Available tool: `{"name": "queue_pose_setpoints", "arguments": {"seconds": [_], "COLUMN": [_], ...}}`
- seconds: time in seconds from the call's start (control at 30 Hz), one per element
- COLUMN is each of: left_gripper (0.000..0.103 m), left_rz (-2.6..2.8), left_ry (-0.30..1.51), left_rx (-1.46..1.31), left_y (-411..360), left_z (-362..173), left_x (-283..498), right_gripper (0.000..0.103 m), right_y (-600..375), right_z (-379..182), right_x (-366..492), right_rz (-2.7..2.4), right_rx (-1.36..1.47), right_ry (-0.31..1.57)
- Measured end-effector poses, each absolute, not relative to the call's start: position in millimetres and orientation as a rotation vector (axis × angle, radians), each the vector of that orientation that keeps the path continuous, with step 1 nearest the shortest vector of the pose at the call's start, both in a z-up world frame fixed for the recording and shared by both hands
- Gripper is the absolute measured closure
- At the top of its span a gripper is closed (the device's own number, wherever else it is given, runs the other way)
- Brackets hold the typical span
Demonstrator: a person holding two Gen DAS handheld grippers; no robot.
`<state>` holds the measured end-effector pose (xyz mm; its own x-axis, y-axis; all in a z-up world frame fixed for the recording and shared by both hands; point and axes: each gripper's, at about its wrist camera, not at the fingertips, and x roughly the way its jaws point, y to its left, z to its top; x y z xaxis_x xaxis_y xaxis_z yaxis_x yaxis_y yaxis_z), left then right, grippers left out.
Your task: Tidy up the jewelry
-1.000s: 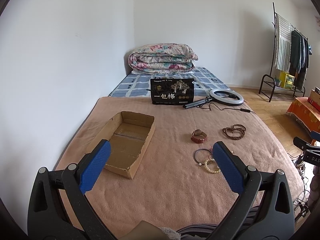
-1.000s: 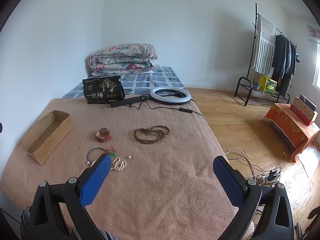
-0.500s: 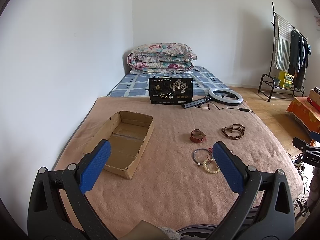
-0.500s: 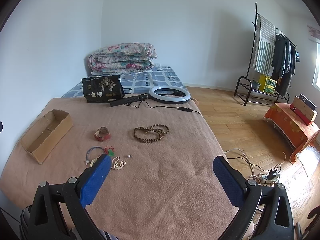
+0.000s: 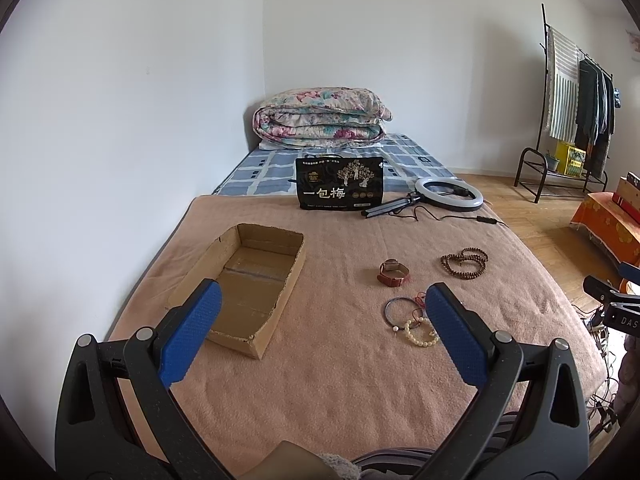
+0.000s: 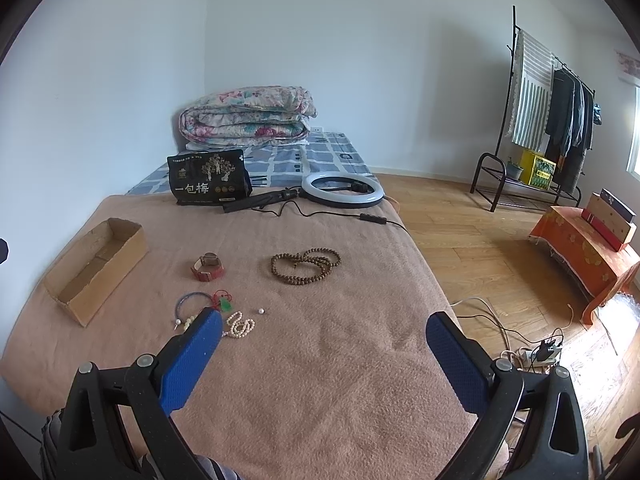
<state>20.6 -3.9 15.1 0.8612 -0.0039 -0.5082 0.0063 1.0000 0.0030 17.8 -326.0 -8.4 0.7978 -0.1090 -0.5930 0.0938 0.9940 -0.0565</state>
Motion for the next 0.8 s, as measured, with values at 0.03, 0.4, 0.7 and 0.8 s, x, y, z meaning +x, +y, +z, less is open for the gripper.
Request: {"name": "queue_pose_setpoints", "arguments": {"seconds": [0.03, 0.4, 0.7, 0.8], "left_gripper": [0.0, 0.0, 0.0, 0.0], "left_rz": [-0.006, -0.004, -0.06, -0.079], "left_ry": [0.533, 0.547, 0.585, 0.592], "left_rx": [0.004, 0.011, 0.021, 0.029], "left_y": [-3, -8, 1, 2], "left_z": [15, 8, -17, -26], "left_x": [20, 24, 50, 59], "right_gripper": [0.0, 0.0, 0.0, 0.0], "right_y": [-327, -327, -328, -327], "right_z": [-8, -16, -36, -44], "right_x": [18, 20, 42, 56], "right_rz": [-0.108, -0.101, -0.066, -0.023], "right_rx": [-0.023, -0.019, -0.045, -0.055], "right_ry": [0.638, 0.654, 0.694, 0.715]}}
